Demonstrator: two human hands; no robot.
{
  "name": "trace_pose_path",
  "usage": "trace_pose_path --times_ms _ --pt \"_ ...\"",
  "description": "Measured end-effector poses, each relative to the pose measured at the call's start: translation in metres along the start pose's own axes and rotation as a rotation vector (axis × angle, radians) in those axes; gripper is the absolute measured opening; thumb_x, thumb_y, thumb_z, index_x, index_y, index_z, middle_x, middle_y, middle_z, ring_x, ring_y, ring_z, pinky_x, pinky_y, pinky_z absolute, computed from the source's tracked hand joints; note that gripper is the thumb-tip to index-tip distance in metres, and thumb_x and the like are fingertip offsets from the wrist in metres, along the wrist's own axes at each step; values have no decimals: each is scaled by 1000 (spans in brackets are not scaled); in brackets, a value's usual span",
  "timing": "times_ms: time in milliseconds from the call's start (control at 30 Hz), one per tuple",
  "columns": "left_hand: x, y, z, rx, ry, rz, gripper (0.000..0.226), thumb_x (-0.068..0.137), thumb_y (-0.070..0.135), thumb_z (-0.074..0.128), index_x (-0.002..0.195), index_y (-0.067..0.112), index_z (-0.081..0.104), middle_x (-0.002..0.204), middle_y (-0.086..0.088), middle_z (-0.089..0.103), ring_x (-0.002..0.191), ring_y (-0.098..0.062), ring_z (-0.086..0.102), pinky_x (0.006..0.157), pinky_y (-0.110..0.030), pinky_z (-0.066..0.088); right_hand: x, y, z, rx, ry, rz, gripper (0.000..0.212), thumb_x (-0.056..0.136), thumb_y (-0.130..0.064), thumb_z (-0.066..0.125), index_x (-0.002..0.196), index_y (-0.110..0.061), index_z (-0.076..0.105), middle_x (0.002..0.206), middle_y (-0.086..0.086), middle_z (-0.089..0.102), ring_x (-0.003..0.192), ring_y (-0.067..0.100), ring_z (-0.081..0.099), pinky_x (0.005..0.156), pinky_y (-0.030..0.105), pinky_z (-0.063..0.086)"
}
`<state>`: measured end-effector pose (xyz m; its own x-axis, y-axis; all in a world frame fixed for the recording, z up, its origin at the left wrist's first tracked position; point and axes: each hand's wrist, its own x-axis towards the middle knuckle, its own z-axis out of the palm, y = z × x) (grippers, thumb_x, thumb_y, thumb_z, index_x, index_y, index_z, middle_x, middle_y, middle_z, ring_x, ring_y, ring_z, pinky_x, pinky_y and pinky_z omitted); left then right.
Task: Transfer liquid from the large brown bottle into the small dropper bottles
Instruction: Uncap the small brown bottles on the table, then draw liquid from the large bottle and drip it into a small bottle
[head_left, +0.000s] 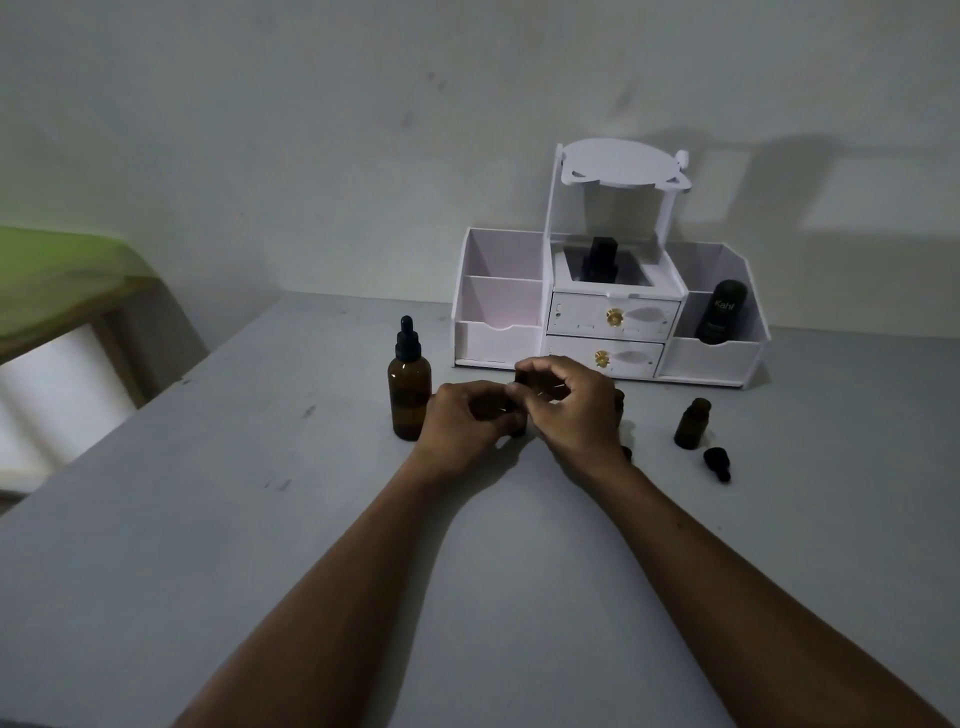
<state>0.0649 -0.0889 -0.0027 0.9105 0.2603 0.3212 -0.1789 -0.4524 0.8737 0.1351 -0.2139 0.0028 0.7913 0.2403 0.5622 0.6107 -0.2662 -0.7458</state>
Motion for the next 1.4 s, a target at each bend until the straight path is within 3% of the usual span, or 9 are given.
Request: trace_pose_path --times_ms 67,167,300,533,867,1000,1100,1233,1400 --pt "1 -1 0 5 8 -4 26 83 7 78 107 16 76 88 18 71 81 4 70 68 -4 49 0 -1 0 2 15 -11 26 78 -19 83 101 -13 74 93 -1 73 80 5 66 68 5 50" --pt "0 -1 1 9 2 -17 26 85 9 77 109 17 75 88 20 69 80 4 68 63 -3 48 -3 -4 -2 22 7 -15 30 84 -20 77 113 -18 71 105 -7 71 92 3 66 75 6 51" --pt "1 -1 1 -5 8 -20 28 84 9 78 111 16 75 89 18 71 80 5 70 65 -3 48 -3 -2 -3 9 -50 10 30 86 -7 72 115 -16 73 111 -2 74 99 8 68 88 22 57" --pt "0 0 1 18 18 -21 26 83 6 78 108 13 76 84 22 68 74 14 67 63 0 46 1 0 0 23 -14 32 25 79 -15 82 102 -13 74 95 0 75 87 11 70 77 17 56" --pt "-4 5 2 39 26 -52 28 83 9 79 110 18 75 95 16 73 88 1 71 73 -8 52 0 2 -1 -10 -32 5 28 80 -19 81 107 -13 73 100 0 75 91 12 69 82 22 59" --pt "-12 6 1 110 12 -44 42 83 17 80 124 19 68 112 7 70 102 -7 65 89 -19 51 -2 -2 -4 -16 -32 -49 38 81 -20 81 117 -17 70 102 -7 70 88 -2 63 72 3 51" --pt "-20 4 -12 172 -12 -79 54 84 27 79 134 18 61 120 -1 70 99 -7 66 80 -10 50 -1 -7 -6 -11 17 -117 40 83 -26 79 121 -19 67 104 -11 67 90 -4 61 70 5 49" --pt "-37 13 -46 141 123 -85 30 84 30 78 112 23 73 94 14 72 80 2 69 70 -4 52 5 -18 -8 21 89 -181 31 85 -25 76 114 -15 70 104 -4 71 89 6 65 70 8 51" --pt "-37 19 -90 -71 401 -12 8 85 18 78 91 23 78 80 7 76 72 -5 71 71 -24 58 16 -44 1 102 67 -209 15 85 -15 76 99 -12 74 92 -4 72 81 6 66 69 9 50"
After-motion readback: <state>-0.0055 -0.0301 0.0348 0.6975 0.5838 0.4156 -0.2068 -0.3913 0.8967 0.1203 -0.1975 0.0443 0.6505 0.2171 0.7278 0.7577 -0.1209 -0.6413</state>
